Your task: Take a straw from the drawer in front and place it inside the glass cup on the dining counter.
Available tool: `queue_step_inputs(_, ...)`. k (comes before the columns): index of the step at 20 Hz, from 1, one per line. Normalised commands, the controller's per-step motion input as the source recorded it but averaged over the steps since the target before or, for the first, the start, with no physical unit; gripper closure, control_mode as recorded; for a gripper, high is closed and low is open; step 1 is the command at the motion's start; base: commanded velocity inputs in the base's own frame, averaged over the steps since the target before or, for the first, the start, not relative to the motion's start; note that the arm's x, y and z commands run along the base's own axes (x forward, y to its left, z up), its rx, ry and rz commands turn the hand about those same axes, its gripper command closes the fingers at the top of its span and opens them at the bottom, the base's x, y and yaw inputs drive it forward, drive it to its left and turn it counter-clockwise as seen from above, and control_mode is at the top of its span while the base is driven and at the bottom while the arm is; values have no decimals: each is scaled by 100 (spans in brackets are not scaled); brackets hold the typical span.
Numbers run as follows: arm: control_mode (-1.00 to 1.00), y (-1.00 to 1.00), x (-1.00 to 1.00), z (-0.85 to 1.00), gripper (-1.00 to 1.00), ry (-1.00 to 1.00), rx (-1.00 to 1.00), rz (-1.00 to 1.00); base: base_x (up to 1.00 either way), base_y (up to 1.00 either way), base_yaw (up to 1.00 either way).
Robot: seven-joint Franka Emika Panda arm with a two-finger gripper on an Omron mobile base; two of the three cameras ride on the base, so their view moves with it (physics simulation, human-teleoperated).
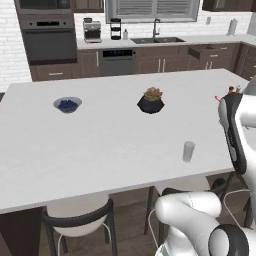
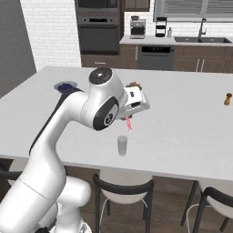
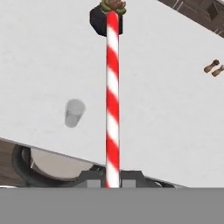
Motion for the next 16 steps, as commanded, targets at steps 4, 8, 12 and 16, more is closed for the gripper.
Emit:
queue_step_inputs(4, -100, -15, 61, 0, 100, -1, 14, 0, 0, 0, 0)
queue_step_inputs(8, -100, 0, 29, 0, 100, -9, 16, 5, 0, 0, 0)
queue_step_inputs(12, -100, 7, 6, -1, 100, -6, 19, 11, 0, 0, 0)
queue_step_inputs(16, -100, 25, 0, -33, 100, -16, 17, 16, 0, 0, 0)
